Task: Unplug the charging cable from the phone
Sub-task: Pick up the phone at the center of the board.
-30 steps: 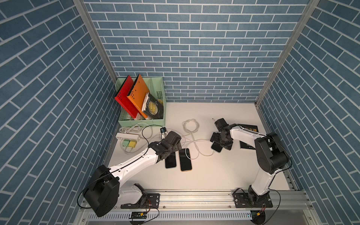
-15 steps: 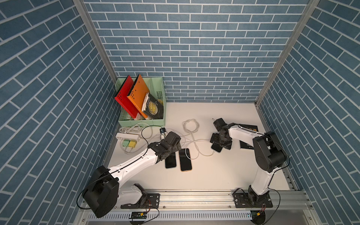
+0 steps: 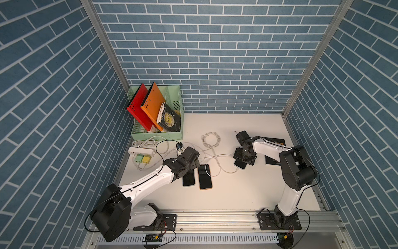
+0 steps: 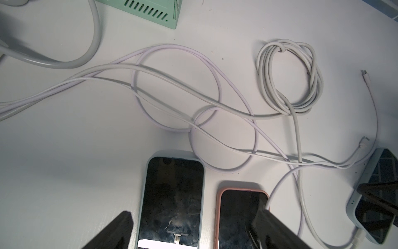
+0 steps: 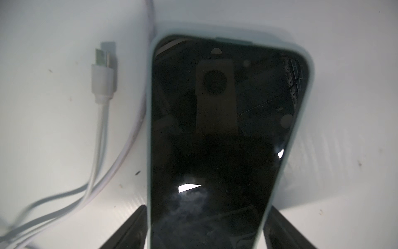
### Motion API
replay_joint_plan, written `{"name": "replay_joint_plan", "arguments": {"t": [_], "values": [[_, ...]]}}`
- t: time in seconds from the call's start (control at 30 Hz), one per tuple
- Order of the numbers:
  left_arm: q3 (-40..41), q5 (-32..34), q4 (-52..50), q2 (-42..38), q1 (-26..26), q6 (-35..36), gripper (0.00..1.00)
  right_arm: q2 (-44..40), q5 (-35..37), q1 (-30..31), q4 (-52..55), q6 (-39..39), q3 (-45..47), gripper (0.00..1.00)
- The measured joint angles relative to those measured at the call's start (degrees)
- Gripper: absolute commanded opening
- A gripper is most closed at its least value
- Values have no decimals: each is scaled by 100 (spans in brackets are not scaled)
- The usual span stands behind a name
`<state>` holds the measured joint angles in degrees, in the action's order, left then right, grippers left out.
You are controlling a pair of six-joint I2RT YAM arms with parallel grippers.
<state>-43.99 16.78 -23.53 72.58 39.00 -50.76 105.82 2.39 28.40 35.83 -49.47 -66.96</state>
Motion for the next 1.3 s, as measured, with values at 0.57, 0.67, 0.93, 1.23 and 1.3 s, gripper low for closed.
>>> {"name": "replay_joint_plan", "arguments": {"t": [0.57,0.67,0.93,1.23,1.3], "values": [[0,-2,15,-24,-4,0,95,-282,-20,0,-328,-4,334,54],[0,-4,26,-24,-4,0,95,-323,-37,7,-352,-15,380,53],[0,-7,28,-24,-4,0,95,-470,-79,11,-330,-48,522,53],[-44,-13,24,-24,-4,24,94,-682,-33,20,-271,-127,549,50],[-101,-13,26,-24,-4,39,94,-750,-17,22,-264,-129,549,50]]}}
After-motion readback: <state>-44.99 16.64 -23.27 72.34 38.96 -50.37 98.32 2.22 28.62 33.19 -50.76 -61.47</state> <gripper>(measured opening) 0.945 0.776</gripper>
